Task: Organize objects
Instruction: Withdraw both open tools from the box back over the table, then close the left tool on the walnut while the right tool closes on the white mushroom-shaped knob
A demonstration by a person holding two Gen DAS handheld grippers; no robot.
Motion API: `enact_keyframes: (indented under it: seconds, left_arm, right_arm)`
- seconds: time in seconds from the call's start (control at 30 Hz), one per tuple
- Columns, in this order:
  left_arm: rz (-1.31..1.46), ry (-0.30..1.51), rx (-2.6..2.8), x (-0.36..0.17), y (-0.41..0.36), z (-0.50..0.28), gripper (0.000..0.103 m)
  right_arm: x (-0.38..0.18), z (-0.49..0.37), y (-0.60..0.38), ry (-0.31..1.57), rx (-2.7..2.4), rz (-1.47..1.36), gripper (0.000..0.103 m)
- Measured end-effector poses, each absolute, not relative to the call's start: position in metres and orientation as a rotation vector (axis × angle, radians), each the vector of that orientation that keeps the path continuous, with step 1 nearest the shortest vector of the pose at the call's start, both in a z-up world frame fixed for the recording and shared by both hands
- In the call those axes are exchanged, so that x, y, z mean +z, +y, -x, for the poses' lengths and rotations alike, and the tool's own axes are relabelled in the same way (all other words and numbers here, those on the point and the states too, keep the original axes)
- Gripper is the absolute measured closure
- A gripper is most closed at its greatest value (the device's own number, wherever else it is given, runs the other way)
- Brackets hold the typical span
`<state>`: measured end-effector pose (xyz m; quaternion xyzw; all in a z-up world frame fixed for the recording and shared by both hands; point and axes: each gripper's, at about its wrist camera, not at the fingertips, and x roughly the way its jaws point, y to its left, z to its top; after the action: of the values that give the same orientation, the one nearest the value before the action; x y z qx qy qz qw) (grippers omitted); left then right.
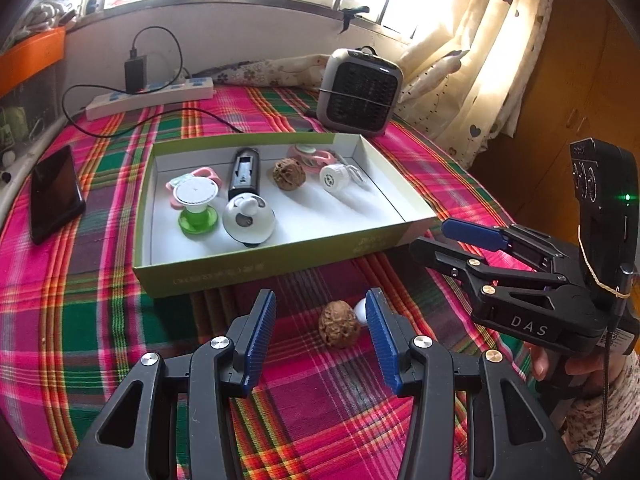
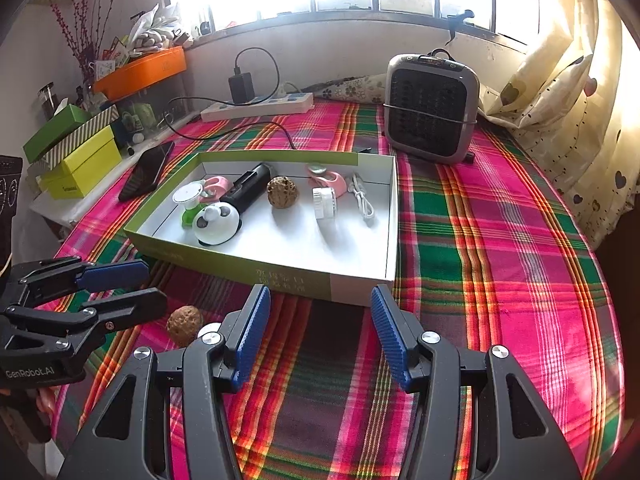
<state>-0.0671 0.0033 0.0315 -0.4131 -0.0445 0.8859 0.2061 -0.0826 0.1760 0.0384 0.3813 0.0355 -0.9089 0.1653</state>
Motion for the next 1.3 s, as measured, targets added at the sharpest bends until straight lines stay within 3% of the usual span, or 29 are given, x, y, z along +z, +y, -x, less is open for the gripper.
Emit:
enact_keyframes:
  seconds: [0.8, 1.0, 1.3]
  left_arm:
    - [1.212, -0.168, 2.440, 0.007, 0.002, 0.079, 0.058]
    - [1.214, -0.147, 2.461, 0.007, -0.001, 0.079, 0.069]
    - [1.200, -0.156, 2.461, 0.005, -0.007, 0.072, 0.070]
  right_arm:
    - [0.029, 0.079, 0.172, 0.086, -2.557, -1.136, 0.049]
    - [0.027, 0.077, 0.167, 0.090, -2.534, -1.147, 0.049]
    - [0.025, 0.074, 0.157, 0.103, -2.515, -1.153, 0.049]
